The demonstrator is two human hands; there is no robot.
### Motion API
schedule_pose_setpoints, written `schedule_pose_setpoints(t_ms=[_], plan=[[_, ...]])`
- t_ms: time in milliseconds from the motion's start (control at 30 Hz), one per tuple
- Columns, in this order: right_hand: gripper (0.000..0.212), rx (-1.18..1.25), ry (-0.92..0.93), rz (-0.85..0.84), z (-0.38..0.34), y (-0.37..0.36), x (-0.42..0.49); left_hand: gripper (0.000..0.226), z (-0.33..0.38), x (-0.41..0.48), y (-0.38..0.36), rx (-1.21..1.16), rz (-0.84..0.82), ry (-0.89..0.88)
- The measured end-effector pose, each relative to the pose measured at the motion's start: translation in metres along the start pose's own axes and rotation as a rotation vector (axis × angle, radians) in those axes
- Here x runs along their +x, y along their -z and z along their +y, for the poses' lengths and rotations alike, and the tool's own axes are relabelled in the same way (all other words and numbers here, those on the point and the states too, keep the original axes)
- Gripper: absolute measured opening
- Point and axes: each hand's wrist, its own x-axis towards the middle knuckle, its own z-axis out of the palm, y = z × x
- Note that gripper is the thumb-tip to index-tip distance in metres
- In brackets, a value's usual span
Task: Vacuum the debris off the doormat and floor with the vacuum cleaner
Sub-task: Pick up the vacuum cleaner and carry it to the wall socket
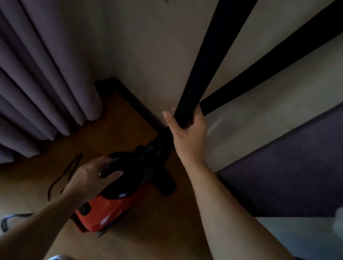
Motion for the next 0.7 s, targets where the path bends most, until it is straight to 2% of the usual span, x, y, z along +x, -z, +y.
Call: schedule_pose_setpoints(t_ms=[100,267,433,700], plan=[[0.021,0.082,-0.018,-0.018,0.004,0.000,0.003,0.039,-0.001,0.003,-0.013,-0.120,-0.021,0.069],[0.015,0.134,-0.039,-0.053,0.003,-0.002,0.003,0.048,0.001,0.005,-0.019,-0.205,-0.071,0.101],[0.021,0.128,-0.031,-0.072,0.007,-0.012,0.003,0.060,0.004,0.011,-0.020,-0.175,-0.092,0.134],[0.023,0.195,-0.059,-0.027,0.005,-0.013,0.000,0.068,0.004,0.013,-0.024,-0.099,-0.108,0.067]])
